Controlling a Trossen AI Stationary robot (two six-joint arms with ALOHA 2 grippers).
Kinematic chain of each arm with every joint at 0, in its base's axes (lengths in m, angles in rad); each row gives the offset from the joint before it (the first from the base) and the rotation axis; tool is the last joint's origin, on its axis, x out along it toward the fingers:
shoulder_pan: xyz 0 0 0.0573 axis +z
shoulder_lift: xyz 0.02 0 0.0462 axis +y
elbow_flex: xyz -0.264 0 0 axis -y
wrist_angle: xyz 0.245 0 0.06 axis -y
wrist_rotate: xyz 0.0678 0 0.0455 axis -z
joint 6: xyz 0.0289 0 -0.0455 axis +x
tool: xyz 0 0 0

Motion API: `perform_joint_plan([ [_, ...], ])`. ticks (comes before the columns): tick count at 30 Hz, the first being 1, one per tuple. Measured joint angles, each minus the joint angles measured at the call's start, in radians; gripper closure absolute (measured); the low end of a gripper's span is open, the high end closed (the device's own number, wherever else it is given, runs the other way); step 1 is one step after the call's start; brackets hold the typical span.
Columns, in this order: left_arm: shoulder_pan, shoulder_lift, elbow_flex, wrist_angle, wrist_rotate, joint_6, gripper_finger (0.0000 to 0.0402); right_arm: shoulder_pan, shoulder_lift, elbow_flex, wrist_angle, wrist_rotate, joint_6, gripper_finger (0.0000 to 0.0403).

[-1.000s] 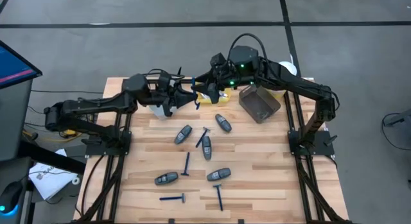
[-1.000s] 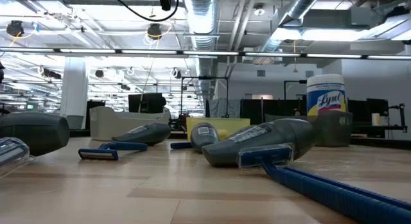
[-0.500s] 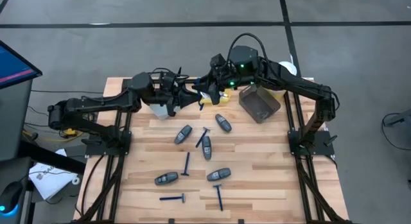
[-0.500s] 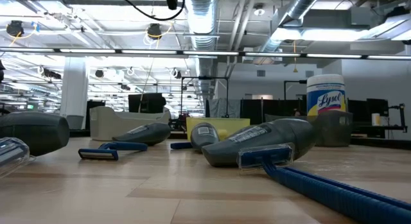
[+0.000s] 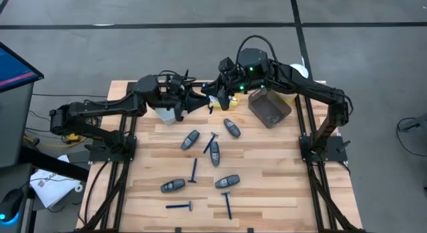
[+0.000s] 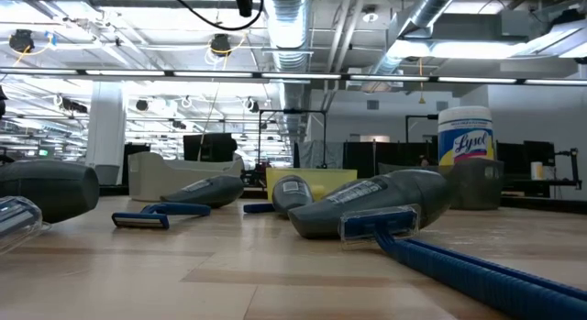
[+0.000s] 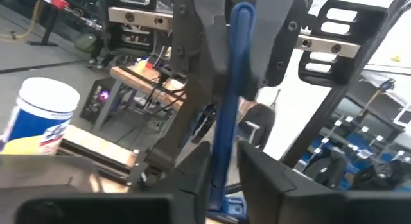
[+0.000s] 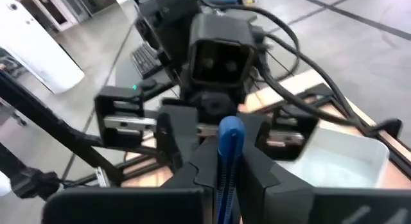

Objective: Pick & Place Travel size toiletries
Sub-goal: Put the blue razor into the black bin

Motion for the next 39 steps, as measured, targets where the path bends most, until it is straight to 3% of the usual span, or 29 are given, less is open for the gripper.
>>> perform_joint_plan([
  [8,0.001,-0.002,0.000,-0.170,-0.026,0.084,0.0218,-0.058,-0.023,0.001,-0.112,0.033,-0.035,0.0382],
  [16,0.024,-0.002,0.000,-0.368,-0.033,0.119,0.0148,-0.161,-0.024,-0.003,-0.609,0.451,-0.161,0.0382],
  [19,0.024,-0.002,0.000,-0.426,-0.044,0.147,0.0144,-0.243,-0.015,-0.070,-0.692,0.493,-0.166,0.0382],
  [24,0.024,-0.002,0.000,-0.456,-0.051,0.178,0.0143,-0.370,-0.051,-0.318,-0.668,0.491,-0.172,0.0382],
  [31,0.021,-0.002,-0.003,-0.483,-0.051,0.180,0.0143,-0.459,-0.139,-0.781,-0.377,0.411,-0.135,0.0382],
  [39,0.020,-0.002,-0.072,-0.485,-0.081,0.174,0.0143,-0.462,-0.128,-0.961,-0.223,0.387,-0.102,0.0382],
])
